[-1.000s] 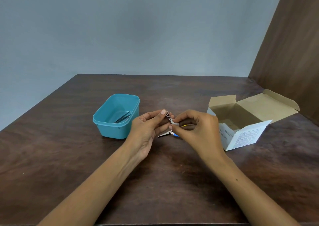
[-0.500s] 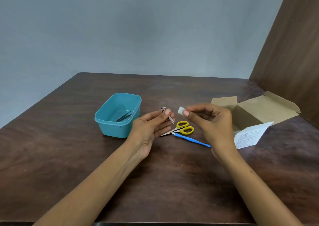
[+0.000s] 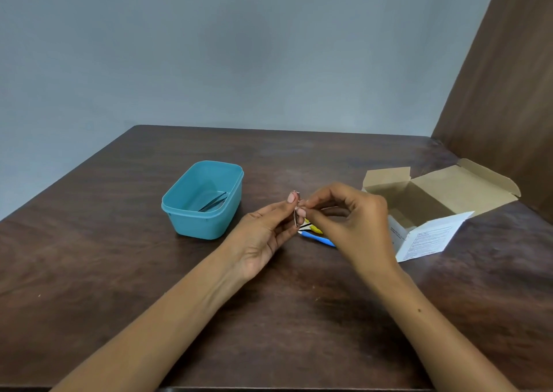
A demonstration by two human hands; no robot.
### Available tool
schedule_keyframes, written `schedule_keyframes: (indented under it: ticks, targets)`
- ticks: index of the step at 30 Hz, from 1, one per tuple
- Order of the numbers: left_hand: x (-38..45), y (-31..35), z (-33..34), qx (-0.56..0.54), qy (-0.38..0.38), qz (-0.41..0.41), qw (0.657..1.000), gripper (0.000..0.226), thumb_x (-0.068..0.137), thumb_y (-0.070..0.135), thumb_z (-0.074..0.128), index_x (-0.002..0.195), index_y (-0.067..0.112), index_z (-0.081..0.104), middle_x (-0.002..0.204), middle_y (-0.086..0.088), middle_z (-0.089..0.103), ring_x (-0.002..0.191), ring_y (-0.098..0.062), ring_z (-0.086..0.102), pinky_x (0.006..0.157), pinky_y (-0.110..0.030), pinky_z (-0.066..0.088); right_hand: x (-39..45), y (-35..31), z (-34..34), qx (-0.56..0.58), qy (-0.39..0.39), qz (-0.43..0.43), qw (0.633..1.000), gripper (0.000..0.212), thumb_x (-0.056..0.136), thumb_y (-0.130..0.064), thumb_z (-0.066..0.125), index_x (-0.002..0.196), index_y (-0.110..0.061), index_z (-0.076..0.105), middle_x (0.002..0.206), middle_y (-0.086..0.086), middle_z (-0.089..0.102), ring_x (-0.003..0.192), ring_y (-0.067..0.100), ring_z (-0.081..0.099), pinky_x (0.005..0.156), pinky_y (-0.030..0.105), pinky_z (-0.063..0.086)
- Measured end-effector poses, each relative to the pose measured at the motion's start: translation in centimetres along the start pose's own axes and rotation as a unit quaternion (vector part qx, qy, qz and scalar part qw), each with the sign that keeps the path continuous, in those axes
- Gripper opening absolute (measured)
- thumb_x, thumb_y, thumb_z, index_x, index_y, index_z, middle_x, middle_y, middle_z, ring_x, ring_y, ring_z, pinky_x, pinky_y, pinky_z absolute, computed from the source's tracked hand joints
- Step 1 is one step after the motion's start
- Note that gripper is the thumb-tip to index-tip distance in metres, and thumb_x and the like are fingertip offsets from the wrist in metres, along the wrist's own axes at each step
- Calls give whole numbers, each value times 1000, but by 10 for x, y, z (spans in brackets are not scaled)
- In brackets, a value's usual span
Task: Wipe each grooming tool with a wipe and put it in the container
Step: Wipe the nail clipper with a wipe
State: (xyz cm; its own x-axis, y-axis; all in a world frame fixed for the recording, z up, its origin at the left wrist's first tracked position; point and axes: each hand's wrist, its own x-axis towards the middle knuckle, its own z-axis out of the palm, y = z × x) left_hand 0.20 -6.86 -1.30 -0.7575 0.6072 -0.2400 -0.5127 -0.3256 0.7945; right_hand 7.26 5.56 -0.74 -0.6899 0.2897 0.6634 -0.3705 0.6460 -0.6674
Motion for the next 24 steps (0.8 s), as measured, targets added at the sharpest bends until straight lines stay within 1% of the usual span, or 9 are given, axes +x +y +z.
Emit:
schedule_keyframes:
  ticks: [4, 6, 9, 13, 15, 17, 20, 22, 24]
  targets:
    - [2, 2, -1, 13, -31, 11, 999, 15, 79, 17, 64, 76, 9, 76, 77, -1, 72, 70, -6, 66, 71, -18, 58, 5, 0, 2, 3, 52, -2, 999, 11, 72, -2, 78, 75, -8, 70, 71, -11, 68, 69, 1, 68, 66, 16, 55]
    - [3, 4, -2, 13, -45, 10, 999, 16, 75, 15, 65, 83, 6, 76, 83, -4, 73, 79, -9, 67, 81, -23, 56, 5, 0, 1, -2, 55, -6, 998, 10, 74, -2, 77, 76, -8, 70, 71, -9, 69, 69, 1, 68, 67, 17, 55]
    - [2, 7, -3, 30, -69, 23, 997, 24, 75, 9, 63, 95, -1, 72, 87, -8, 73, 83, -12, 68, 88, -27, 53, 3, 2, -2, -17, 56, -27, 998, 11, 74, -2, 77, 76, -9, 69, 72, -8, 69, 70, 1, 68, 67, 14, 53]
    - [-1, 8, -2, 35, -58, 50, 996, 18, 81, 3, 60, 94, -1, 71, 81, -8, 73, 76, -10, 70, 78, -20, 57, 0, 2, -4, -47, 26, -59, 997, 15, 73, 3, 76, 74, -10, 68, 73, -15, 67, 70, 1, 67, 67, 18, 55]
    - [-1, 8, -2, 33, -53, 57, 996, 17, 77, 4, 61, 89, 0, 73, 78, -9, 73, 71, -10, 70, 74, -19, 57, -1, 1, -5, -52, 17, -71, 996, 16, 73, 3, 76, 74, -10, 67, 74, -16, 66, 70, 1, 67, 67, 19, 55]
    - [-2, 9, -2, 38, -57, 60, 996, 18, 73, 6, 63, 87, 0, 74, 78, -8, 73, 72, -9, 69, 74, -18, 57, 0, 0, -5, -33, 34, -64, 997, 17, 73, 5, 75, 73, -9, 66, 73, -12, 68, 71, 2, 68, 67, 18, 55]
    - [-2, 9, 0, 50, -71, 59, 995, 22, 74, 7, 63, 92, 0, 73, 84, -5, 73, 75, -8, 68, 76, -18, 56, 5, -1, -3, -11, 71, -45, 996, 18, 74, 3, 75, 74, -12, 65, 74, -5, 71, 73, 5, 69, 68, 17, 55]
    - [-3, 10, 0, 45, -69, 58, 995, 20, 74, 7, 62, 90, 1, 74, 83, -5, 73, 75, -8, 68, 72, -17, 57, 6, -1, -1, -4, 68, -44, 997, 18, 74, 2, 75, 74, -12, 64, 74, -5, 71, 73, 5, 70, 69, 17, 55]
    - [-5, 11, 1, 34, -62, 59, 996, 17, 73, 7, 62, 81, 3, 76, 77, -6, 73, 71, -8, 69, 68, -16, 56, 3, -1, -1, -3, 48, -48, 998, 18, 74, 5, 74, 72, -9, 63, 74, -5, 71, 73, 3, 69, 68, 20, 56]
